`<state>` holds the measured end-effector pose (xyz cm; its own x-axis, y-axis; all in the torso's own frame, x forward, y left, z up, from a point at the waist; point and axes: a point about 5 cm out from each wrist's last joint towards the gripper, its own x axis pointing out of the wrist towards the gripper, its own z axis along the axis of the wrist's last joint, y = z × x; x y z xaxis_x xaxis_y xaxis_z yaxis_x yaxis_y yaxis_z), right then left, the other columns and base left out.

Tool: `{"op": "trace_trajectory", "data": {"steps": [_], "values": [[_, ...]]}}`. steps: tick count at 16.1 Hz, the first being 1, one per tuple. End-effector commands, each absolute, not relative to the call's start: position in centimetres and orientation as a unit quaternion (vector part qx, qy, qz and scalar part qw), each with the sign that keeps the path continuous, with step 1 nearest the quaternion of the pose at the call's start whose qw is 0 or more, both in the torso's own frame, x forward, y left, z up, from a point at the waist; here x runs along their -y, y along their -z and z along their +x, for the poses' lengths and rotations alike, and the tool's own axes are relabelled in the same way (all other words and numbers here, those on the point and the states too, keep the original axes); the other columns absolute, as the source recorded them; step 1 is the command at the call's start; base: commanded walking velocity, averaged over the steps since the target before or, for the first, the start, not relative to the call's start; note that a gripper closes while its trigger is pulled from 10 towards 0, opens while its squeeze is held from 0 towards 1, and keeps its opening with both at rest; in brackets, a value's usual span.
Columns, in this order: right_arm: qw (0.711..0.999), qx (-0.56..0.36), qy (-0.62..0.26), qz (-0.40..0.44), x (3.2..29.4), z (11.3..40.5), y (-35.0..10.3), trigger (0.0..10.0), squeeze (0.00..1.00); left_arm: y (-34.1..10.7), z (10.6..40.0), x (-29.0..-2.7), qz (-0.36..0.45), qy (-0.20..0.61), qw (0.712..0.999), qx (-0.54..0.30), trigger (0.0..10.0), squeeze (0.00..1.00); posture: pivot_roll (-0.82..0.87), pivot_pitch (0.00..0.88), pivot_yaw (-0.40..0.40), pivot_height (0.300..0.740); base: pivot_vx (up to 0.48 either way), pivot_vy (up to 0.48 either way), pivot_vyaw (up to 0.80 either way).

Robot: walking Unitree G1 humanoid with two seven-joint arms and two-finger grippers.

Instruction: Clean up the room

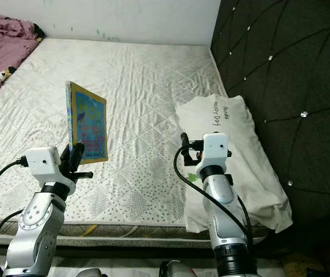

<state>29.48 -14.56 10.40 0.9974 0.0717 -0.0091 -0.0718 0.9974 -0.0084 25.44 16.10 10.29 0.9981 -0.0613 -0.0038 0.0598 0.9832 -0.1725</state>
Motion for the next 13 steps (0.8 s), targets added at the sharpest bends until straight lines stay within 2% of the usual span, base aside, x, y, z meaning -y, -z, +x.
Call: {"op": "trace_trajectory", "data": {"steps": [1,7,13], "values": [[0.999,-0.002,-0.037,-0.001,14.61,29.53,-10.69,10.0,0.0,-11.69,25.83,-15.97,-0.08,0.04,0.996,0.024,10.0,0.0,0.07,0.074,-0.025,0.711,0.0,0.0,0.0],[0.999,-0.004,-0.041,0.0,14.55,29.63,-10.62,10.0,0.0,-11.61,26.02,-16.0,-0.069,0.031,0.997,0.02,10.0,0.0,0.07,0.067,-0.028,0.666,0.0,0.0,0.0],[0.999,-0.008,-0.044,-0.002,14.55,29.73,-10.42,10.0,0.0,-11.67,26.45,-16.02,-0.066,0.025,0.997,0.023,10.0,0.0,0.06,0.055,-0.03,0.666,0.0,0.0,0.0]]}}
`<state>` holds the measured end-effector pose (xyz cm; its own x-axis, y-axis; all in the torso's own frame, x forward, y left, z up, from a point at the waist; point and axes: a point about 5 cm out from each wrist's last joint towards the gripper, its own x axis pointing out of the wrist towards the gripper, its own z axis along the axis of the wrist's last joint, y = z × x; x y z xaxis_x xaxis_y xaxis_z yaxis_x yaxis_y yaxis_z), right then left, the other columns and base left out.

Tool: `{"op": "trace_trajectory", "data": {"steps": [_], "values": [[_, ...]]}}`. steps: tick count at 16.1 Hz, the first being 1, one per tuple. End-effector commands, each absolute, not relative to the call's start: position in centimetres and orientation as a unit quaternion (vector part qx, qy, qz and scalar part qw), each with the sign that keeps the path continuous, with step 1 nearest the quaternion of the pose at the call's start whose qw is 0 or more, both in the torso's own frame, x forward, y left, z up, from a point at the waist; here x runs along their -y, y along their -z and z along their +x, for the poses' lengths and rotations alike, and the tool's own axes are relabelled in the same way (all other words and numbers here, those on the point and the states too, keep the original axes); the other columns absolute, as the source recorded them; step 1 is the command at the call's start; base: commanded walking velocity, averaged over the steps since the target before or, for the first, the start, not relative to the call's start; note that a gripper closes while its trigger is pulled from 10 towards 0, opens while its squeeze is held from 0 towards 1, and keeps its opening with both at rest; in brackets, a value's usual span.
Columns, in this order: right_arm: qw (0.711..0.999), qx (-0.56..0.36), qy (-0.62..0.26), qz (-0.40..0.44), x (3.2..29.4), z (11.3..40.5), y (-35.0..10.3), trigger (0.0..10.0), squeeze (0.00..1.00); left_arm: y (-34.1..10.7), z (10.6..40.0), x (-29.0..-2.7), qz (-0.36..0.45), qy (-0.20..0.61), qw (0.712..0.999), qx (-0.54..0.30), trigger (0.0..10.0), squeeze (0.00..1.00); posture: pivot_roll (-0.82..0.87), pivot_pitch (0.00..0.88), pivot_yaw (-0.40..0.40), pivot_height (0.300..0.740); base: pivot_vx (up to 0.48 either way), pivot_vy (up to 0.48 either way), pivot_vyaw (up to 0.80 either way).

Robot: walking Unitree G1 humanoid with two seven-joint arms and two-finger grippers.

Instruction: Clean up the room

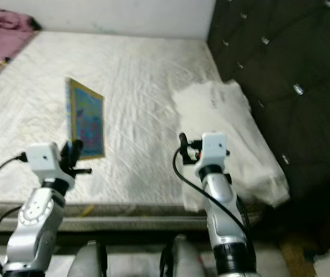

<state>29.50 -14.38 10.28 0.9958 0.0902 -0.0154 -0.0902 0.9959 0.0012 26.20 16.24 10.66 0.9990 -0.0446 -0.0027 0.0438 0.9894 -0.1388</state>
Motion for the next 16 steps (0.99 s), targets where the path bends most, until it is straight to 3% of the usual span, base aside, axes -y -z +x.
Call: {"op": "trace_trajectory", "data": {"steps": [1,9,16], "values": [[0.999,-0.008,-0.045,-0.002,14.55,29.73,-10.41,10.0,0.0,-11.66,26.46,-16.01,-0.066,0.025,0.997,0.023,10.0,0.0,0.06,0.054,-0.031,0.666,0.0,0.0,0.0],[0.998,-0.011,-0.055,-0.006,14.36,29.84,-10.3,10.0,0.0,-11.57,26.59,-16.11,-0.07,0.016,0.997,0.02,10.0,0.0,0.06,0.06,-0.037,0.662,0.0,0.0,0.0],[0.998,-0.012,-0.054,-0.006,14.41,29.92,-10.3,10.0,0.0,-11.69,27.06,-16.3,-0.068,0.008,0.997,0.023,10.0,0.0,0.06,0.07,-0.038,0.602,0.0,0.0,0.0]]}}
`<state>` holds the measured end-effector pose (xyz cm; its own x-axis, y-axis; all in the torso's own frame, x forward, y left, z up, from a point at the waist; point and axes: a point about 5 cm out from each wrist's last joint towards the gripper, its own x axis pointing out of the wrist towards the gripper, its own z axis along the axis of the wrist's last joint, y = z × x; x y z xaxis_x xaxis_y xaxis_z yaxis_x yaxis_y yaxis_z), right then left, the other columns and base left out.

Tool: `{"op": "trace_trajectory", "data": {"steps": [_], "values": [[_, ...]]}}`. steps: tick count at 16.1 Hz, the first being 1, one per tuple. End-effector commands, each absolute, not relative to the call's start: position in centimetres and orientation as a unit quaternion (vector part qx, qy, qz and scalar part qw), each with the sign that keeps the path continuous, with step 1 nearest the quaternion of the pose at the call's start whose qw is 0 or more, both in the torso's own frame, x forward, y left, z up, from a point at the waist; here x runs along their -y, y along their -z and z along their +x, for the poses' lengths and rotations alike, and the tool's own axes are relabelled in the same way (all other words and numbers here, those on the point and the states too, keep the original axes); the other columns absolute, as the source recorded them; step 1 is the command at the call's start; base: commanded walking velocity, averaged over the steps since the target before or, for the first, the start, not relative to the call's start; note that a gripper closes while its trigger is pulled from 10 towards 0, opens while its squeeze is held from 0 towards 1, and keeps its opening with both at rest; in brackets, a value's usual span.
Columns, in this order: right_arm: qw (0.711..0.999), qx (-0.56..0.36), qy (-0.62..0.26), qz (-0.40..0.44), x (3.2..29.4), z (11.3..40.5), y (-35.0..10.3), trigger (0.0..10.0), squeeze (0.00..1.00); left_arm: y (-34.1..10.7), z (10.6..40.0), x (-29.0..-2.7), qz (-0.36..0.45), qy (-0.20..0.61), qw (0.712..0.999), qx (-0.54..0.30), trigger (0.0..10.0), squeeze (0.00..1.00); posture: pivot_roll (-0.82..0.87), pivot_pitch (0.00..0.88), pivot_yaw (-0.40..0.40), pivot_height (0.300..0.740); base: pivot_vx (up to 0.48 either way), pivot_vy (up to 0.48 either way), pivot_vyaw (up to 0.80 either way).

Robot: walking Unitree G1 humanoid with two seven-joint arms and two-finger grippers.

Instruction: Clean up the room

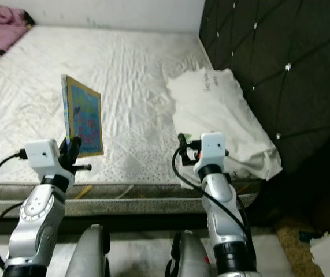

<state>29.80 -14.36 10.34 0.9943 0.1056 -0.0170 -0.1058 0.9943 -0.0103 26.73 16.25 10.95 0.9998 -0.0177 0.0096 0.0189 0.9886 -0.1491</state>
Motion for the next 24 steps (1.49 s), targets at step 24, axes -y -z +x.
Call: {"op": "trace_trajectory", "data": {"steps": [24], "values": [[0.998,-0.014,-0.055,-0.011,14.4,30.1,-10.2,10.0,0.0,-11.5,28.1,-15.4,-0.092,0.01,0.996,0.009,10.0,0.0,0.06,0.069,-0.041,0.579,0.175,0.0,0.0]]}}
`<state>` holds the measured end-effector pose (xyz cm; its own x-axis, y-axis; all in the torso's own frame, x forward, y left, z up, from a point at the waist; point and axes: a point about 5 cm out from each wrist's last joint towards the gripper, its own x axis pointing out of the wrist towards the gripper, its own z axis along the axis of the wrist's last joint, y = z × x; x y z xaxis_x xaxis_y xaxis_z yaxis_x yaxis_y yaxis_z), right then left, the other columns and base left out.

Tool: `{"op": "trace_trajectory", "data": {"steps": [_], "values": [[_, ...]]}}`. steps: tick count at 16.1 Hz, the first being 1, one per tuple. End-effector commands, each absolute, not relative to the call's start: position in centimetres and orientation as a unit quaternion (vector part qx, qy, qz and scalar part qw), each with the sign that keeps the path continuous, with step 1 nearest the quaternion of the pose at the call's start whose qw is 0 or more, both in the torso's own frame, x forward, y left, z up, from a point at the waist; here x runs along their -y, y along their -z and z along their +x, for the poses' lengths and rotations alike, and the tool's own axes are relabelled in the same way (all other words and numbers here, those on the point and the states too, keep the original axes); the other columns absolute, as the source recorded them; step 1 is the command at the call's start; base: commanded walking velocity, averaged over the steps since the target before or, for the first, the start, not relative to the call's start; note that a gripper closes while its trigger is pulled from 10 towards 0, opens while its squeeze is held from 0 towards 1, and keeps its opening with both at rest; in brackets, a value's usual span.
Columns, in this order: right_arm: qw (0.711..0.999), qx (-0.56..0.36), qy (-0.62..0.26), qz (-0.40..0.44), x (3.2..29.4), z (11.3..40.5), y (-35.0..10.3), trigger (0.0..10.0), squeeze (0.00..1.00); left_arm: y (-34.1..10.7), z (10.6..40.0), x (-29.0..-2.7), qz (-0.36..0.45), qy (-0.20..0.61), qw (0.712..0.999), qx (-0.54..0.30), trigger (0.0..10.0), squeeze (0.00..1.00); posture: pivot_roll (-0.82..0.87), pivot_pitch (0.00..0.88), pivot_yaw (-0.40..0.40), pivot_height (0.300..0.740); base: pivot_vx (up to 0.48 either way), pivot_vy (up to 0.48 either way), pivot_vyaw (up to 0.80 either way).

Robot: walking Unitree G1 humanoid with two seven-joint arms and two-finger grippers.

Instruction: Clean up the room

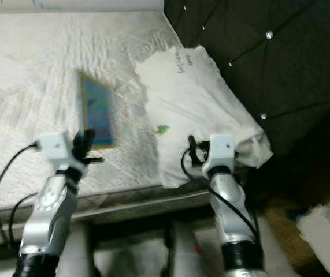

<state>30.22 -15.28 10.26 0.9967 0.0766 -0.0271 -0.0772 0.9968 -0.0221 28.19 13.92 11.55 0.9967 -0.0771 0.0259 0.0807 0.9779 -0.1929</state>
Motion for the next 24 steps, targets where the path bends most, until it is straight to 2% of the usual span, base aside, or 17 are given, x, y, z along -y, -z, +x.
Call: {"op": "trace_trajectory", "data": {"steps": [1,3,5,9,13,16,19,22,24], "values": [[0.998,-0.014,-0.055,-0.011,14.4,30.1,-10.2,10.0,0.0,-11.3,28.1,-15.3,-0.094,0.01,0.996,0.003,10.0,0.0,0.05,0.067,-0.043,0.579,0.0,0.0,0.0],[0.998,-0.014,-0.055,-0.012,14.4,30.2,-10.2,10.0,0.0,-10.8,28.3,-15.1,-0.093,0.012,0.995,-0.019,10.0,0.0,0.06,0.066,-0.043,0.579,0.0,0.0,0.0],[0.998,-0.01,-0.056,-0.013,14.4,30.2,-10.2,10.0,0.0,-9.8,29.0,-14.2,-0.157,0.012,0.985,-0.073,10.0,0.0,0.05,0.061,-0.043,0.574,0.0,0.0,0.0],[0.998,-0.007,-0.054,-0.02,14.6,30.2,-10.3,10.0,0.0,-9.4,29.2,-12.5,-0.162,0.042,0.98,-0.107,10.0,0.0,0.04,0.056,-0.042,0.539,0.0,0.0,0.0],[0.998,-0.007,-0.047,-0.029,15.3,30.2,-10.4,10.0,0.0,-10.4,30.0,-10.2,-0.281,0.071,0.948,-0.13,10.0,0.0,0.03,0.053,-0.047,0.539,0.0,0.0,0.0],[0.998,-0.004,-0.049,-0.028,14.8,30.3,-10.4,10.0,0.0,-11.5,30.5,-8.5,-0.325,0.102,0.931,-0.133,10.0,0.0,0.03,0.042,-0.042,0.539,0.0,0.0,0.0],[0.998,-0.006,-0.052,-0.029,14.9,30.1,-10.2,10.0,0.0,-11.0,30.8,-8.6,-0.351,0.084,0.921,-0.147,10.0,0.0,0.02,0.05,-0.053,0.539,0.0,0.0,0.0],[0.998,-0.006,-0.051,-0.034,15.1,30.3,-10.4,10.0,0.0,-8.0,30.9,-8.9,-0.35,0.039,0.905,-0.237,10.0,0.0,0.01,0.052,-0.052,0.539,0.0,0.0,0.0],[0.998,-0.006,-0.05,-0.037,15.2,30.3,-10.4,10.0,0.0,-8.1,31.2,-9.2,-0.354,0.033,0.904,-0.237,10.0,0.0,0.01,0.053,-0.056,0.539,0.0,0.0,0.0]]}}
